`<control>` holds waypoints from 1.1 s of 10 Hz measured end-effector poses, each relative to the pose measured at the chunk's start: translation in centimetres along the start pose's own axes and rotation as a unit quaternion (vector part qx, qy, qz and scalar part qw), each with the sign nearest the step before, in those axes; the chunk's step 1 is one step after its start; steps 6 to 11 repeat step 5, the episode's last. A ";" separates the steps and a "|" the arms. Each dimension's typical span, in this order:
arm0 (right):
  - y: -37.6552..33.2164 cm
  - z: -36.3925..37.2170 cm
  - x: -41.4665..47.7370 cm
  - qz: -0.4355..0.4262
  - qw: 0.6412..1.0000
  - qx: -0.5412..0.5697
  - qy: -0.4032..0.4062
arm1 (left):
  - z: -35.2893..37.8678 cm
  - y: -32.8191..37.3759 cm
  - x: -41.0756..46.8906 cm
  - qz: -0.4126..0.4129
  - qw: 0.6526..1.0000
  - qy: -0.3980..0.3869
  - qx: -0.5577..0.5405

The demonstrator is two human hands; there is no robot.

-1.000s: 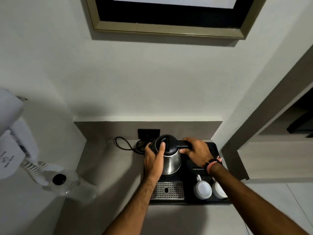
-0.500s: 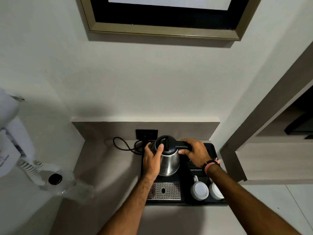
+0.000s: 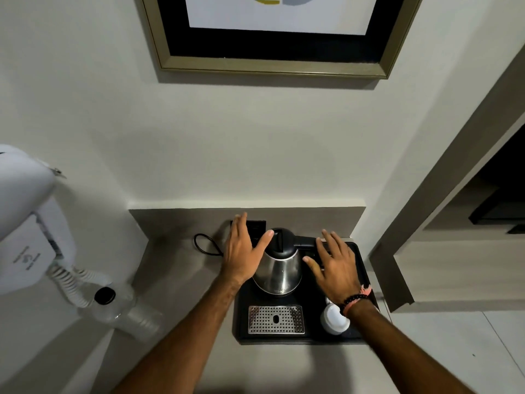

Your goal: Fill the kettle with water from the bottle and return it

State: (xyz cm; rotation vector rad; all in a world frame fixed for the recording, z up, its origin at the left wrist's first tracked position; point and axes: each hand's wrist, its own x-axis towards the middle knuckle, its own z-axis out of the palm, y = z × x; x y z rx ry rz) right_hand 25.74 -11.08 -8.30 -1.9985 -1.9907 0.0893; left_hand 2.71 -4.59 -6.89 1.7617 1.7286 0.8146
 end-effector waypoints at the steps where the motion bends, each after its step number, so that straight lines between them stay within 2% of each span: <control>1: -0.2 -0.7 0.3 -0.030 0.998 -0.058 0.001 | -0.5 0.0 0.1 0.051 0.995 -0.004 0.085; 3: -0.8 -2.0 1.0 -0.046 0.993 -0.106 -0.035 | -1.1 0.7 -0.2 0.120 0.970 -0.037 0.206; 4: -1.2 -2.3 1.4 -0.033 0.992 -0.120 -0.039 | -1.2 1.0 0.1 0.125 0.964 -0.052 0.229; 5: -2.9 -3.1 2.5 -0.006 0.993 -0.112 -0.028 | -1.9 1.6 0.3 0.131 0.963 -0.052 0.230; 11: -2.9 -3.1 2.5 -0.006 0.993 -0.112 -0.028 | -1.9 1.6 0.3 0.131 0.963 -0.052 0.230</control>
